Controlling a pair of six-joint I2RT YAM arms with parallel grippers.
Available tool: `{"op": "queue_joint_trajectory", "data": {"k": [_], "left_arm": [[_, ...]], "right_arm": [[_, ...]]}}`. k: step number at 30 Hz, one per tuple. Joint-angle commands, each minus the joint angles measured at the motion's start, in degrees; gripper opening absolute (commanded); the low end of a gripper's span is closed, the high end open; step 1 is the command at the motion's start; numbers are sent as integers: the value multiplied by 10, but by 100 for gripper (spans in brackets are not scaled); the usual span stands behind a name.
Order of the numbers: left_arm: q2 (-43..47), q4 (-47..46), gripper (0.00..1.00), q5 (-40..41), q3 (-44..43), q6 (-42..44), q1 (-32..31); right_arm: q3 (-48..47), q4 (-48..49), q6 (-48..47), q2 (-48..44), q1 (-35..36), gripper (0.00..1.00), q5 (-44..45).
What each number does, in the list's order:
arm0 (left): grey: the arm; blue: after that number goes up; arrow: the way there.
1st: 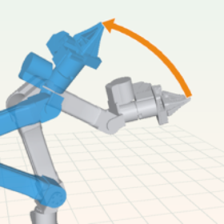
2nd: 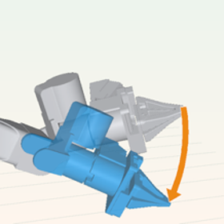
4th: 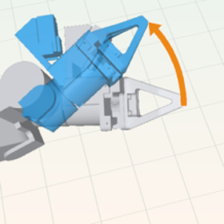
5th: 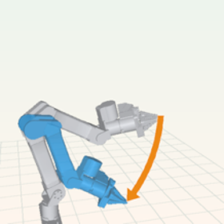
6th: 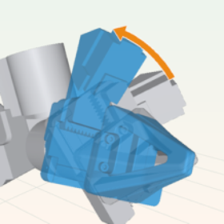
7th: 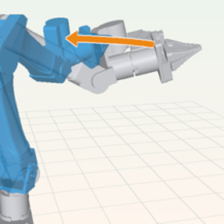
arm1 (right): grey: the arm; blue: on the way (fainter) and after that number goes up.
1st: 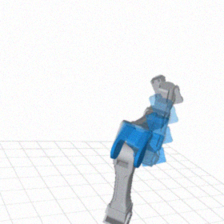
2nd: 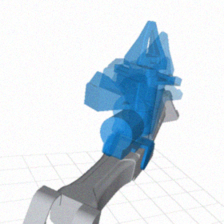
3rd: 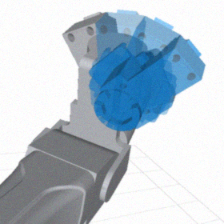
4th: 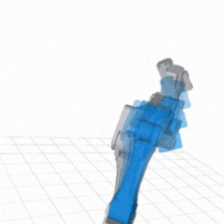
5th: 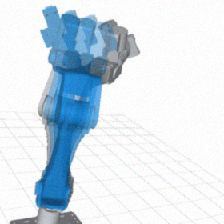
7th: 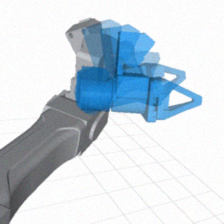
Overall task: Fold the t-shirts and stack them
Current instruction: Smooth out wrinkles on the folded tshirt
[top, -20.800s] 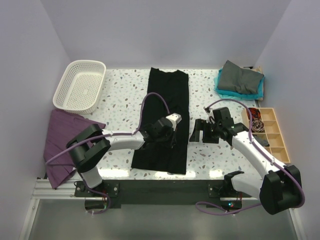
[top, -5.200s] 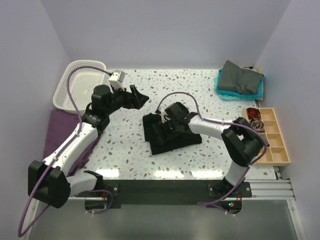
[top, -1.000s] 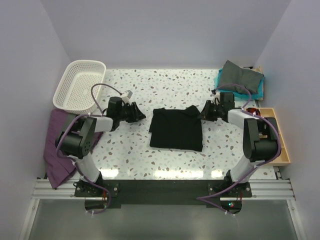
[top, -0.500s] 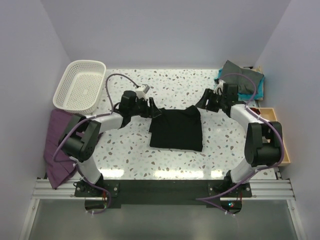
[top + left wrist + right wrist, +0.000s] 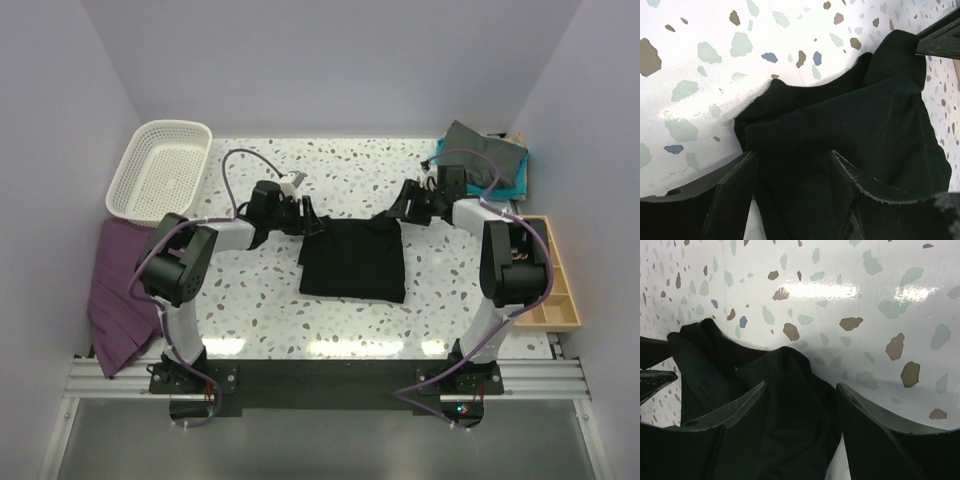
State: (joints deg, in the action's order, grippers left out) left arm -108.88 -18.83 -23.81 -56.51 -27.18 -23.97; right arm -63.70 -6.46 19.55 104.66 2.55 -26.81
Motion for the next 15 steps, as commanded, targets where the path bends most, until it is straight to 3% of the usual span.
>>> {"op": "queue_joint_trajectory", "data": {"k": [1,4,9,12,15], "left_arm": [[-19,-18,63,0,-33,11,3],[-33,-22,58,-1,-43,6,3],[-53,-19,32,-1,-56,5,3],[-57,-19,0,3,-57,3,3],[-55,-21,0,10,-53,2,6]], "right_arm": [[-27,-7,-1,7,-2,59,-17],[-31,-9,0,24,-2,50,-17],[-34,-7,5,42,-2,36,-20],[-31,-5,4,45,-2,17,-18],[-26,-7,1,38,-3,11,-9]]}}
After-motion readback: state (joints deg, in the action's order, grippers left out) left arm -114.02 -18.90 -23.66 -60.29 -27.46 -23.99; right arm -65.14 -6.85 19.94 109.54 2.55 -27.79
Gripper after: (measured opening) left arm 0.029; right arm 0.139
